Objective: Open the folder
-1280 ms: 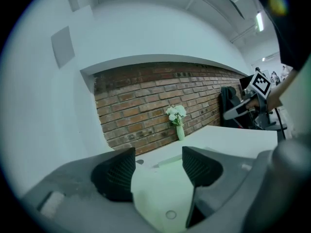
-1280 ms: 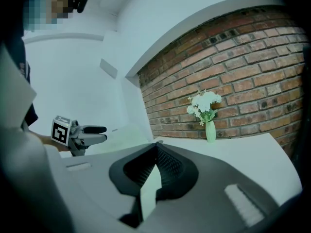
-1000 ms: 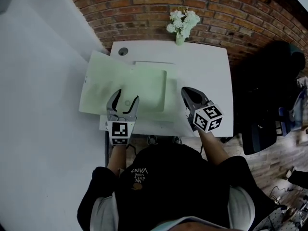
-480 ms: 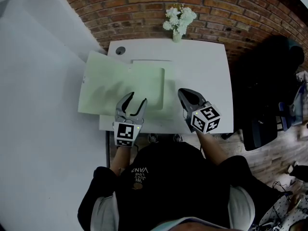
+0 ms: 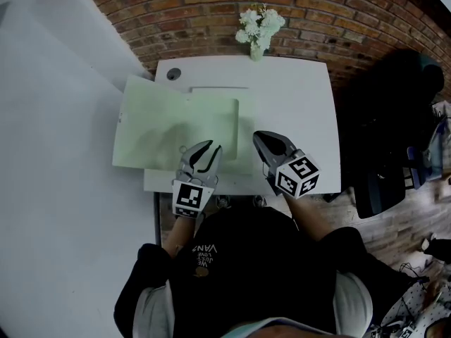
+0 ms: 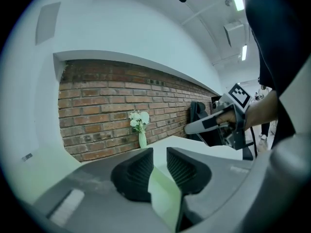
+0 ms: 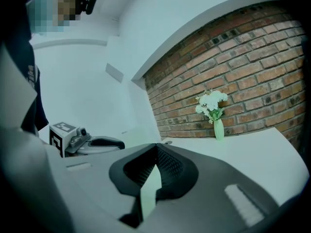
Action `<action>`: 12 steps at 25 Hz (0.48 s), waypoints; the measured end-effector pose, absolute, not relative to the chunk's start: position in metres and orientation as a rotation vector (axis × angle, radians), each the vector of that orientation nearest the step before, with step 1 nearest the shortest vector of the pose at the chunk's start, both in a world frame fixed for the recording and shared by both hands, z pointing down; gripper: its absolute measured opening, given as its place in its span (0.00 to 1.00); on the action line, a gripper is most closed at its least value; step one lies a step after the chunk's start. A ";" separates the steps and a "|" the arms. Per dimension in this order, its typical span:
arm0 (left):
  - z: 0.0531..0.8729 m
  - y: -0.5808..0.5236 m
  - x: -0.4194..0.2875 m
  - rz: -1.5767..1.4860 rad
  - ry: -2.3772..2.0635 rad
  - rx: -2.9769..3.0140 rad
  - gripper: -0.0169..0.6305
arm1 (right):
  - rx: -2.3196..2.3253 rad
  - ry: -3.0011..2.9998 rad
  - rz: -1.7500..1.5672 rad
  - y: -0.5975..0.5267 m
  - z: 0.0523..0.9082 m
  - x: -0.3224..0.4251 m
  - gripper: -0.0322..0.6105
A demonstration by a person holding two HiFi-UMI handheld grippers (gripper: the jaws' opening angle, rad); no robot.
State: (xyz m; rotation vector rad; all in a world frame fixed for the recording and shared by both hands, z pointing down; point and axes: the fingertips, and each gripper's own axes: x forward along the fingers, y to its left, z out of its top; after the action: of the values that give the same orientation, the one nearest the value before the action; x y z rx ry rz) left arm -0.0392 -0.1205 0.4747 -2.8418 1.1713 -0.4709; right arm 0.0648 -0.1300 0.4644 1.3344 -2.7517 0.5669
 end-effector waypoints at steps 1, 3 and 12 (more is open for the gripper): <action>0.474 -0.120 -0.037 -0.466 1.162 -2.847 0.17 | 1.329 -2.756 0.568 -0.129 0.464 0.063 0.05; 0.473 -0.119 -0.034 -0.458 1.147 -2.853 0.14 | 1.320 -2.765 0.567 -0.128 0.462 0.060 0.05; 0.469 -0.120 -0.029 -0.434 1.133 -2.865 0.04 | 1.311 -2.793 0.546 -0.129 0.453 0.055 0.05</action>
State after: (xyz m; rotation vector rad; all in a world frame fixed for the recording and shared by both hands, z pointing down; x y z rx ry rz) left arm -0.0289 -0.1202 0.4687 -2.8652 1.1332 -0.4336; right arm 0.0551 -0.1286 0.4534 1.3108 -2.7933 0.5460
